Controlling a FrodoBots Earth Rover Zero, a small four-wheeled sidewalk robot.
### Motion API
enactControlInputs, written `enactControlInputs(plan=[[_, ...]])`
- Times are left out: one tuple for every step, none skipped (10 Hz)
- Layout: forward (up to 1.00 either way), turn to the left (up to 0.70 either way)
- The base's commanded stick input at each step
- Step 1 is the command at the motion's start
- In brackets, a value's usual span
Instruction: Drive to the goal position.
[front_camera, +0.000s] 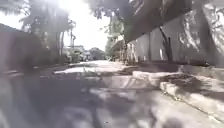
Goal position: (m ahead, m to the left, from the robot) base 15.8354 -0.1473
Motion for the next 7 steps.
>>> enactControlInputs(plan=[[1.0,0.09],[1.0,0.09],[1.0,0.09],[1.0,0.09],[1.0,0.09],[1.0,0.09],[1.0,0.09]])
